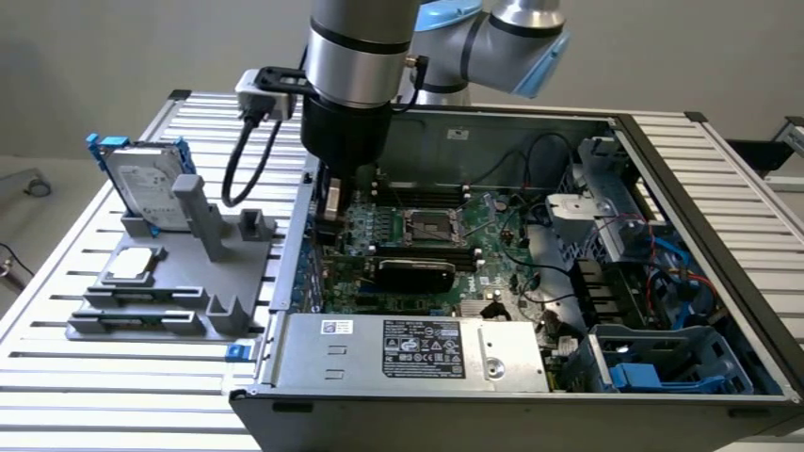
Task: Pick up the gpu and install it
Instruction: 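Press down on the gpu until it lock into place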
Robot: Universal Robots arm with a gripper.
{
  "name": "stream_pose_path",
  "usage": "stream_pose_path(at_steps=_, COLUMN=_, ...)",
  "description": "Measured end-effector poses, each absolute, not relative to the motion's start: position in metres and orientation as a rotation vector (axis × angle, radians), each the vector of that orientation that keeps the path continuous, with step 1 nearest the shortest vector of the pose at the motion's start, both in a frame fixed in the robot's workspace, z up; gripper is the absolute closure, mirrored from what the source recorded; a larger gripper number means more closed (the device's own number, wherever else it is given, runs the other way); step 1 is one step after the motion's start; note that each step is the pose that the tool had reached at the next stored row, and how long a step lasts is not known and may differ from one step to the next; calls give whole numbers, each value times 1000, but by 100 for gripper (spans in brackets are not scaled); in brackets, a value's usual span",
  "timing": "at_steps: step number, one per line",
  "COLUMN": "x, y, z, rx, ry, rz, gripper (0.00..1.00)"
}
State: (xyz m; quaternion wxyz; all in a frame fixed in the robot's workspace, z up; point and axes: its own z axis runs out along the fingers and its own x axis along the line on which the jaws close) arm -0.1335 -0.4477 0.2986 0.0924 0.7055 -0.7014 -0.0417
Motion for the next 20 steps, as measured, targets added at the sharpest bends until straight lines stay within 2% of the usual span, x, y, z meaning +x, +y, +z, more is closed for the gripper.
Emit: stream_pose_path(at_steps=20, x=-134, y=-448, z=297, rx=2040, ry=-2134, rz=-135, gripper=89)
